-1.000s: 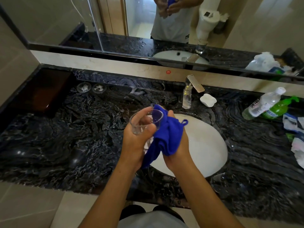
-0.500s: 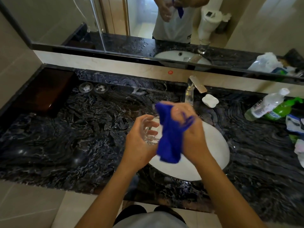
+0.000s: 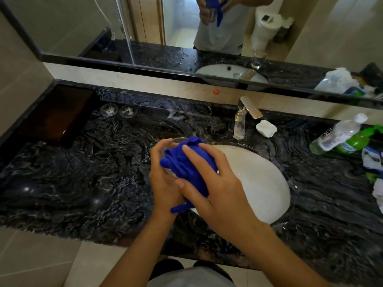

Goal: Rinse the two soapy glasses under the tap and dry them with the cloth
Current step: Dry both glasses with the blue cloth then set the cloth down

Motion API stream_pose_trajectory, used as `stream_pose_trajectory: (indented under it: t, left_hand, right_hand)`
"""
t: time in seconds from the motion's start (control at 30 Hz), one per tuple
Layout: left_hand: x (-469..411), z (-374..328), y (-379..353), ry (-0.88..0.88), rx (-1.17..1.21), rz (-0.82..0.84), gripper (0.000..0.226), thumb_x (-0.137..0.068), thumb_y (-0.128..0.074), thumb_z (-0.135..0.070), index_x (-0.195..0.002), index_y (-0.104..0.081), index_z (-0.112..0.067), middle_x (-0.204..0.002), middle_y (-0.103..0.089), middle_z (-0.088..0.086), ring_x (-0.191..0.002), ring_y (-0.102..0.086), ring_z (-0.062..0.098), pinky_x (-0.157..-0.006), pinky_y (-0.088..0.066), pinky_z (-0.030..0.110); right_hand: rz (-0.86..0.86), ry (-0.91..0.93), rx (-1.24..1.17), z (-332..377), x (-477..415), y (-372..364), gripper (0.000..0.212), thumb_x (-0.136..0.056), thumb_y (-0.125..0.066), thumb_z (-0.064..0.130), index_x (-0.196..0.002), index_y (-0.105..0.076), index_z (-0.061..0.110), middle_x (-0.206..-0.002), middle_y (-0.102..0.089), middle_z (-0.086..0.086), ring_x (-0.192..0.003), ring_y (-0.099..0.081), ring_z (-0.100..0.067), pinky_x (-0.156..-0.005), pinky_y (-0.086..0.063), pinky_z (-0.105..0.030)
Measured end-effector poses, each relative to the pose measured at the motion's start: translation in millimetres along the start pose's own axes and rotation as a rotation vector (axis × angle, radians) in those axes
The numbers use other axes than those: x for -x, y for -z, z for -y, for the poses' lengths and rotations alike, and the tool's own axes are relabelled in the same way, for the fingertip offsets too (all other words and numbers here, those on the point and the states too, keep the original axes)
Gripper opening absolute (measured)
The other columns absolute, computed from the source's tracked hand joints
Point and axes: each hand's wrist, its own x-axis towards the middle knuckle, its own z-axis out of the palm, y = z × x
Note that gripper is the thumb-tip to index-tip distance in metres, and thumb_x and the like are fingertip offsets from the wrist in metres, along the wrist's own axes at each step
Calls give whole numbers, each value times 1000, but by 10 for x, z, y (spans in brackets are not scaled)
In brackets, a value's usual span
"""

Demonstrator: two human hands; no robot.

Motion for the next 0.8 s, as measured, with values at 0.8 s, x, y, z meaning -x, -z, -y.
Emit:
stream_pose_trajectory:
  t: [0.8]
  left_hand:
    - [25,-3,146,-302,-342,55,39,-90,-58,-57,-126,-50,-46,-113,-65,-25,-103,-63,-10,-87,-55,25]
  right_hand:
    - [-14,377,372,111,23,34,44,-92,-68,34,-132,-68,16,-144,-61,0,-137,-54,-20,-111,-33,-51]
